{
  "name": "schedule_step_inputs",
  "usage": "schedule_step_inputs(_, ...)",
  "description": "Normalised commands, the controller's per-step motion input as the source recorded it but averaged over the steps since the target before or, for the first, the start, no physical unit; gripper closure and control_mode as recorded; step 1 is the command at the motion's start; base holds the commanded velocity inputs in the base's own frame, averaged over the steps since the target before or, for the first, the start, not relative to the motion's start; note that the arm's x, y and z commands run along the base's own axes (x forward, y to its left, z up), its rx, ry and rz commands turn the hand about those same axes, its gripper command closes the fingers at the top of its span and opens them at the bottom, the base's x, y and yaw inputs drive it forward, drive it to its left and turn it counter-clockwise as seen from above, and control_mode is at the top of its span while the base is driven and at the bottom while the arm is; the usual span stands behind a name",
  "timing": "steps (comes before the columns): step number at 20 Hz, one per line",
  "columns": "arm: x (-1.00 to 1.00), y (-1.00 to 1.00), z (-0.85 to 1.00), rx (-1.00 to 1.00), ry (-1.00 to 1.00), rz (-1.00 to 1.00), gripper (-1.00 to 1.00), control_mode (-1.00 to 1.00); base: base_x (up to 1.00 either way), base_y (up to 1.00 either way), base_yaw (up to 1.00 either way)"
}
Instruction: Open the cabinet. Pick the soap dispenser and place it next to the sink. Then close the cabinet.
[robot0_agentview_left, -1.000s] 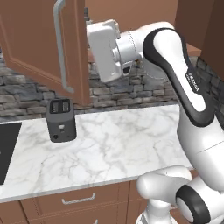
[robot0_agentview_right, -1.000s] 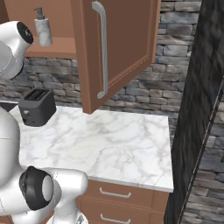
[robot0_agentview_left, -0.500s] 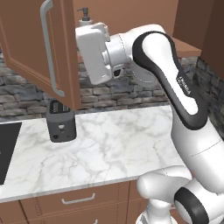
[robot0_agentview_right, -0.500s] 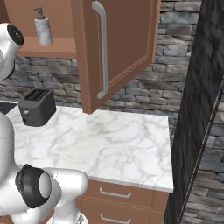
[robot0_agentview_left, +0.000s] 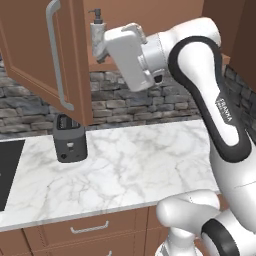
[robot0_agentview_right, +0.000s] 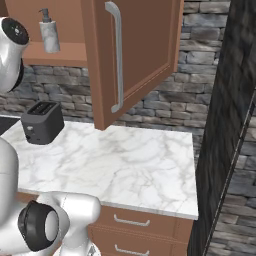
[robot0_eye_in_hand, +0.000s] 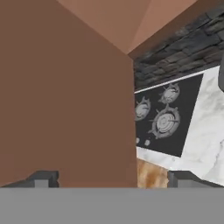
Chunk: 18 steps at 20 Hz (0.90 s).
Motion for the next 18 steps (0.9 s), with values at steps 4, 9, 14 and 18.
schedule_step_inputs(4,0.0,-0.24,0.15,-0.23,-0.08,-0.37,-1.0,-1.0,0.0,0.0,0.0)
schedule_step_inputs(9,0.14,-0.14,0.0,-0.3,0.0,-0.39,-1.0,-1.0,0.0,0.0,0.0)
schedule_step_inputs(14,0.57,-0.25,0.11,-0.3,0.0,-0.22,-1.0,-1.0,0.0,0.0,0.0)
schedule_step_inputs(18,0.6,-0.5,0.25,-0.25,0.0,0.0,-1.0,-1.0,0.0,0.0,0.0)
